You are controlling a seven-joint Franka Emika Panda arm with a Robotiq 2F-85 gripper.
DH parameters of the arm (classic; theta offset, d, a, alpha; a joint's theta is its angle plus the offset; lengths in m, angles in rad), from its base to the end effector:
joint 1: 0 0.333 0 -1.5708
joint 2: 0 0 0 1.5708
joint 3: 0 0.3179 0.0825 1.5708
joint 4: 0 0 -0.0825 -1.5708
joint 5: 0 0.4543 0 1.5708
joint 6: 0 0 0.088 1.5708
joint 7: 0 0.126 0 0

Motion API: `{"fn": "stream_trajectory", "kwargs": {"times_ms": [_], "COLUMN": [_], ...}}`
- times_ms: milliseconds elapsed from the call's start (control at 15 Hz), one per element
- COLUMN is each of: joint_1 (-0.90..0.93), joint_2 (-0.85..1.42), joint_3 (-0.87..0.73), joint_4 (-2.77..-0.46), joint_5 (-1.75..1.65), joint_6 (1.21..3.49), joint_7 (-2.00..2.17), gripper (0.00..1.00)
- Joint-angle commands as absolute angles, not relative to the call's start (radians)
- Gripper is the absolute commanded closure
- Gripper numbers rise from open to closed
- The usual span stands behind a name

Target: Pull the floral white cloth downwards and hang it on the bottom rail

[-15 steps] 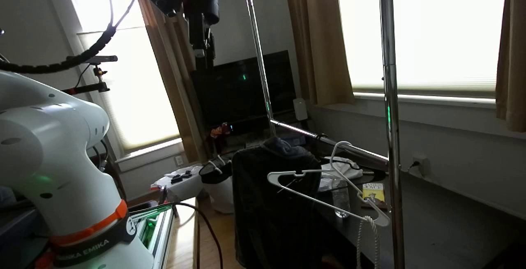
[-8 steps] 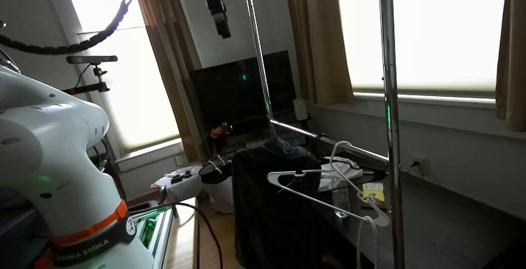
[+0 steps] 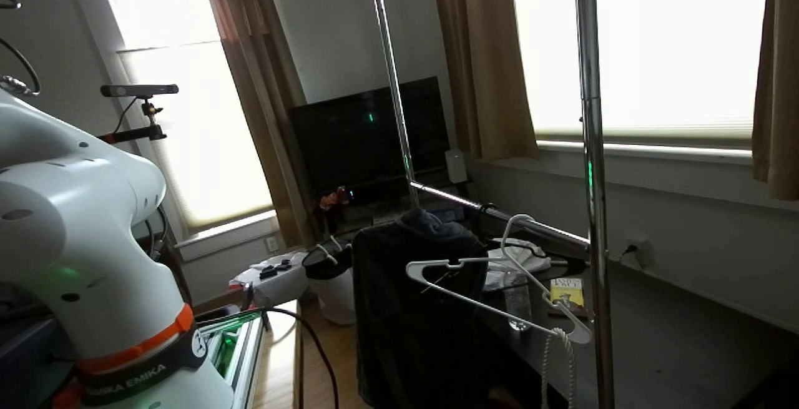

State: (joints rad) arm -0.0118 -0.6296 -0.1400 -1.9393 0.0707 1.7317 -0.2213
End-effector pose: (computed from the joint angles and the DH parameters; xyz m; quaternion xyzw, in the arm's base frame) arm 0.4242 -0.0805 0.7541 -0.9746 -0.0400 -0.2168 0.0387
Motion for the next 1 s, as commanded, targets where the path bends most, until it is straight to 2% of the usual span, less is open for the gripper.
{"fn": "stream_trajectory", "kwargs": {"times_ms": [0, 200, 467, 933], "joint_1": [-0.011, -0.004, -0.035, -0.012], "joint_2": [-0.628, -0.617, -0.618, -0.509], "joint_3": [-0.147, -0.157, -0.167, -0.158], "joint_4": [-1.922, -1.887, -1.853, -1.785], "joint_5": [0.071, 0.118, 0.145, 0.177], "joint_6": [1.729, 1.777, 1.973, 2.183], "joint_7": [-0.236, -0.216, -0.139, -0.098], "gripper": [0.00, 0.00, 0.00, 0.00]}}
